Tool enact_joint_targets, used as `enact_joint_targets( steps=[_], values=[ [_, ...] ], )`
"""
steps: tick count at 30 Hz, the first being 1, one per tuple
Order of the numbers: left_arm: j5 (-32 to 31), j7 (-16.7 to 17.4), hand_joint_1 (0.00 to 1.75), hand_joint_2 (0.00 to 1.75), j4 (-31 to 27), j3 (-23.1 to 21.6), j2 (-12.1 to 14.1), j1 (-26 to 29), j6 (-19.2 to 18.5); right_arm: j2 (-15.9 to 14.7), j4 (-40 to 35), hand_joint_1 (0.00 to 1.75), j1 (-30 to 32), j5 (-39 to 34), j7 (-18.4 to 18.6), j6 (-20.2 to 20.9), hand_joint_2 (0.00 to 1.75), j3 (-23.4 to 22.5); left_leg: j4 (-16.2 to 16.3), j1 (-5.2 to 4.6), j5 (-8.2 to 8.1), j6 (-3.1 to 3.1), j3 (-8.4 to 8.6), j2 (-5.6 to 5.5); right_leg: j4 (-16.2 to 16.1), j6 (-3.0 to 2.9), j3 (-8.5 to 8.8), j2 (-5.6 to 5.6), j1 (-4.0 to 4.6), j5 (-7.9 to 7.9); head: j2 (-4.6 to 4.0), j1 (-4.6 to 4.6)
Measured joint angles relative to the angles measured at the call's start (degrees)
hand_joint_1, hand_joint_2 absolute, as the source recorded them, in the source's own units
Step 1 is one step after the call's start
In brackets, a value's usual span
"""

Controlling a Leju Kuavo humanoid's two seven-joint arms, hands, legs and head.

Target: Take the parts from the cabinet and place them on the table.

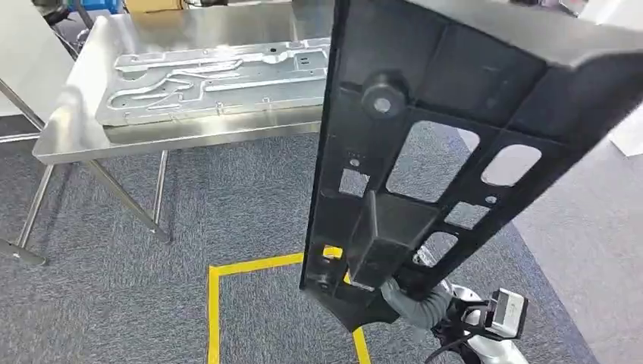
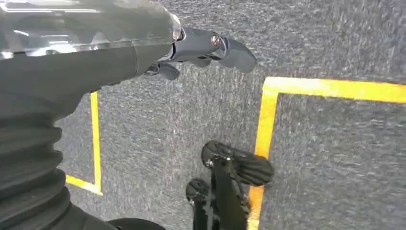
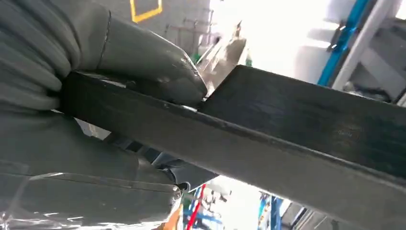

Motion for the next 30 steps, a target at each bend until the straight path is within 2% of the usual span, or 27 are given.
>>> enact_joint_targets(
  steps=[2, 3, 4, 5, 7, 8, 9, 12, 13, 14, 15, 17, 18, 19, 20, 22, 23, 24, 27, 28, 29, 30],
  values=[
    [0.2, 0.0, 0.0, 1.75, 0.0, 0.0, 0.0, 0.0, 0.0, 0.2, 0.0, 1.73, 0.5, 1.7, 0.3, -0.7, 1.75, -0.2, 0.0, -0.02, -0.54, 0.18, 0.42, -0.16, 9.4, 0.45, -5.53, -0.04, -0.33, -3.48, 0.0, 0.0],
    [0.3, 0.0, 0.0, 1.75, 0.0, 0.0, 0.0, 0.0, 0.0, 0.2, 0.0, 1.73, 0.7, 2.0, 0.3, -0.9, 1.75, -0.2, 0.1, 0.0, -0.82, 0.13, 0.67, -0.39, 12.4, 0.66, -7.7, -0.05, -0.47, -3.81, 0.0, 0.0],
    [0.3, 0.0, 0.0, 1.75, 0.0, 0.0, 0.0, 0.1, 0.0, 0.2, 0.0, 1.73, 0.8, 2.1, 0.3, -1.0, 1.75, -0.2, 0.1, 0.03, -1.11, 0.03, 1.07, -0.74, 12.6, 0.89, -8.47, -0.07, -0.69, -2.57, 0.0, 0.0],
    [0.3, 0.0, 0.0, 1.75, 0.0, 0.0, -0.1, 0.2, 0.0, 0.2, 0.0, 1.73, 0.8, 2.1, 0.3, -1.1, 1.75, -0.2, 0.1, 0.11, -1.46, -0.14, 1.57, -1.07, 10.0, 1.06, -7.8, -0.08, -0.91, 0.1, 0.0, 0.0],
    [0.3, 0.0, 0.0, 1.75, 0.0, 0.0, -0.2, 0.1, 0.0, 0.2, 0.0, 1.73, 0.8, 2.4, 0.2, -1.3, 1.75, -0.2, 0.4, 0.31, -2.3, -0.67, 2.6, -1.85, 0.5, 1.24, -3.96, 0.13, -1.24, 6.44, 0.0, 0.0],
    [0.3, 0.0, 0.0, 1.75, 0.0, 0.0, -0.2, 0.1, 0.0, 0.2, 0.1, 1.73, 0.8, 3.0, 0.2, -1.4, 1.75, -0.3, 0.6, 0.27, -2.87, -1.14, 2.46, -2.13, -2.9, 1.21, -2.29, 1.46, -1.46, 7.06, 0.0, 0.02],
    [0.5, 0.0, 0.0, 1.75, 0.0, 0.0, -0.2, -0.2, 0.0, 0.2, 0.1, 1.73, 0.9, 3.2, 0.2, -1.5, 1.75, -0.3, 1.2, 0.04, -3.3, -1.52, 2.25, -2.52, -4.5, 0.82, -1.78, 1.67, -1.23, 6.09, 0.0, 0.0],
    [0.6, -0.1, 0.0, 1.75, 0.0, -0.1, -0.3, 0.1, 0.0, 0.2, 0.2, 1.73, 1.2, 4.5, 0.2, -2.6, 1.75, -0.5, 0.5, 0.39, -3.44, -2.48, 2.39, -3.06, -4.0, -0.35, -1.73, 1.09, -0.76, 5.52, 0.0, 0.0],
    [0.7, -0.1, 0.0, 1.75, 0.0, -0.1, -0.3, 0.1, 0.0, 0.2, 0.2, 1.73, 1.2, 4.9, 0.2, -2.8, 1.75, -0.5, 0.6, 0.43, -3.89, -2.84, 2.66, -3.08, -4.5, -0.9, -1.27, 0.85, -1.17, 5.53, 0.0, -0.02],
    [0.8, -0.1, 0.0, 1.75, 0.0, -0.1, -0.3, 0.1, 0.0, 0.1, 0.2, 1.73, 1.4, 4.9, 0.2, -3.0, 1.75, -0.5, 2.1, 0.45, -4.41, -3.05, 2.53, -1.76, -4.7, -1.31, -0.74, 0.6, -1.16, 5.33, 0.0, 0.0],
    [0.9, -0.1, 0.0, 1.75, 0.0, -0.1, -0.3, -0.1, 0.0, -0.2, 0.2, 1.73, 1.7, 4.8, -0.1, -3.3, 1.75, -0.5, 5.6, 0.41, -6.08, -3.28, 0.75, -0.8, -4.7, -1.74, -0.37, 0.16, -1.08, 5.01, 0.0, 0.0],
    [1.0, -0.1, 0.0, 1.75, 0.0, -0.1, -0.3, -0.1, 0.0, -0.2, 0.2, 1.73, 2.3, 4.7, -0.2, -3.4, 1.75, -0.5, 15.1, 0.47, -9.86, -3.64, -4.67, -0.32, -4.7, -2.06, 0.18, -0.35, -0.78, 4.39, 0.0, 0.0],
    [1.0, -0.1, 0.0, 1.75, 0.0, -0.1, -0.3, 0.0, 0.0, -0.2, 0.2, 1.73, 2.6, 4.7, -0.2, -3.4, 1.75, -0.5, 18.6, 0.47, -10.55, -3.7, -6.97, -0.25, -4.7, -2.14, 0.46, -0.42, -0.66, 4.09, 0.0, 0.0],
    [1.1, -0.1, 0.0, 1.75, 0.0, -0.1, -0.3, 0.2, 0.0, -0.2, 0.2, 1.73, 2.8, 4.7, -0.2, -3.4, 1.75, -0.5, 19.6, 0.46, -9.71, -3.66, -8.18, -0.21, -4.7, -2.12, 0.87, -0.42, -0.58, 3.75, 0.0, -0.02],
    [1.1, -0.1, 0.0, 1.75, 0.0, -0.1, -0.3, 0.4, -0.1, -0.2, 0.2, 1.73, 2.9, 4.7, -0.2, -3.3, 1.75, -0.5, 17.7, 0.44, -7.52, -3.49, -7.91, -0.21, -4.7, -2.1, 1.39, -0.41, -0.51, 3.39, -0.02, 0.0],
    [1.2, -0.1, 0.0, 1.75, 0.0, -0.1, -0.3, 0.3, -0.1, -0.2, 0.2, 1.73, 3.1, 4.7, -0.5, -3.3, 1.75, -0.5, 7.8, 0.31, -0.83, -2.8, -4.16, -0.2, -4.7, -1.89, 2.8, -0.4, -0.39, 2.49, 0.0, -0.02],
    [1.3, -0.1, 0.0, 1.75, 0.0, -0.1, -0.3, 0.3, 0.0, -0.2, 0.0, 1.73, 3.3, 4.7, -0.9, -3.2, 1.75, -0.5, 2.9, 0.16, 1.17, -2.29, -2.44, -0.19, -4.8, -1.74, 3.27, -0.44, -0.41, 2.01, 0.0, 0.0],
    [1.4, -0.1, 0.0, 1.75, 0.1, -0.1, -0.2, 0.3, 0.0, -0.2, -0.3, 1.73, 3.5, 4.7, -1.4, -3.0, 1.75, -0.4, 2.5, -0.42, -0.03, -2.14, -1.87, -0.16, -4.8, -1.34, 3.48, -0.46, -0.07, 1.75, 0.0, 0.0],
    [2.1, -0.4, 0.0, 1.75, 0.1, -0.1, -0.2, 0.6, 0.0, -0.2, -1.5, 1.73, 4.0, 5.2, -1.4, -2.9, 1.75, 0.2, 2.2, -0.69, -0.31, -1.33, -1.72, -0.19, -5.5, -0.42, 3.68, -0.35, -0.46, 1.58, 0.0, 0.0],
    [2.3, -0.4, 0.0, 1.75, 0.0, -0.1, -0.2, 0.5, -0.1, -0.2, -2.2, 1.73, 4.0, 5.3, -1.3, -3.0, 1.75, 0.5, 1.4, -0.37, -0.15, -0.93, -1.25, -0.18, -5.7, 0.08, 4.08, -0.39, -0.06, 1.39, 0.0, -0.02],
    [2.3, -0.4, 0.0, 1.75, 0.0, -0.1, -0.2, 0.7, -0.1, -0.2, -2.7, 1.73, 4.2, 5.4, -1.1, -3.1, 1.75, 0.6, 0.6, 0.02, 0.07, -0.64, -0.46, -0.13, -5.0, 0.19, 4.05, -0.4, -0.42, 1.07, 0.0, 0.0],
    [2.4, -0.5, 0.0, 1.75, 0.1, -0.1, -0.2, 0.7, -0.1, -0.2, -3.0, 1.73, 4.1, 5.4, -1.0, -3.1, 1.75, 0.6, 0.2, 0.04, -0.07, -0.28, 0.08, -0.14, -2.6, 0.32, 2.87, -0.38, -0.36, -0.01, 0.0, 0.0]
  ],
)
